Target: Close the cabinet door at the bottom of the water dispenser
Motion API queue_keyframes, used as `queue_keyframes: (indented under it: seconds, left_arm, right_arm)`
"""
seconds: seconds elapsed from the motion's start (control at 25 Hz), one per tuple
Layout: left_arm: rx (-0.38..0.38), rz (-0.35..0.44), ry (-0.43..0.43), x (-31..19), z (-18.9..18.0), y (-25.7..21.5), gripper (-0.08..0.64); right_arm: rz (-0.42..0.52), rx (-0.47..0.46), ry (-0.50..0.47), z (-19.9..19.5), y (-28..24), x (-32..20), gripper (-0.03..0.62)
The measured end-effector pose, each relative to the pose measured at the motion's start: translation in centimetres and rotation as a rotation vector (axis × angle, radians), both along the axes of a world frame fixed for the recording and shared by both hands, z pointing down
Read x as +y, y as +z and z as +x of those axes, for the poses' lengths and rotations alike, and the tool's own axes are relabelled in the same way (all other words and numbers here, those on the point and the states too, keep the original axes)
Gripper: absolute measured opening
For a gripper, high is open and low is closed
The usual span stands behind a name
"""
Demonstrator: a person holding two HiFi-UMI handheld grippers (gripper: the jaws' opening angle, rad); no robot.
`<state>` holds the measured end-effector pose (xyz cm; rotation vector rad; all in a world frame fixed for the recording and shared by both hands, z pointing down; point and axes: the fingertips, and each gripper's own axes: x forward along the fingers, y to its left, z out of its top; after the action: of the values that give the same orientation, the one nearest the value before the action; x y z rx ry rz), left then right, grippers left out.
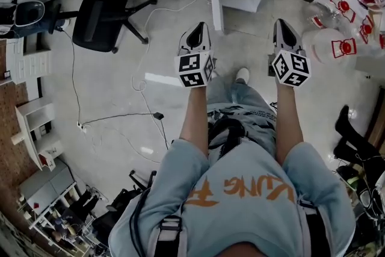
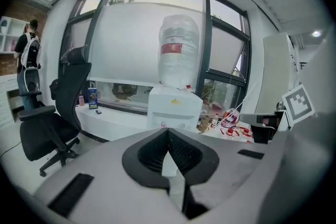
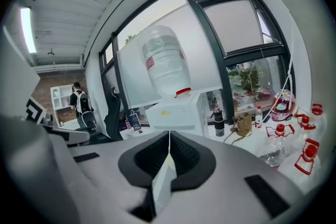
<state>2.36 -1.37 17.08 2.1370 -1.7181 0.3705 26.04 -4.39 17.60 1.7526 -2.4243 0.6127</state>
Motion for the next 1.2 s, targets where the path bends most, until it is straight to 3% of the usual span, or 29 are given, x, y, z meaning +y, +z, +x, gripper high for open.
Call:
queue_keyframes:
  seconds: [0.36,0.52,1.04,1.2]
  left_arm:
    - [0.019,-0.014,-0.048,-1.9,-3.1,1.6,0.020]
    - [0.016,-0.073,-0.081,-1.4,-3.9,5.1,0.020]
    - [0.072,-0.199,-0.013,0.4,-3.0,15.8,0.020]
    - [0.076,-0.207,-0.043,1.4,-3.5,19.2,0.020]
  right_arm:
    - [-0.039,0.067,-0.142,-6.5,3.5,-2.7,0.029]
    - [-0.080,0.108,-0.194,-8.3,6.3,-2.5,0.029]
    - [-0.177,0.213,-0.375,-13.3,15.6,1.1,0.029]
    - [-0.194,0.243,-0.419,-14.0,18.1,1.9,0.029]
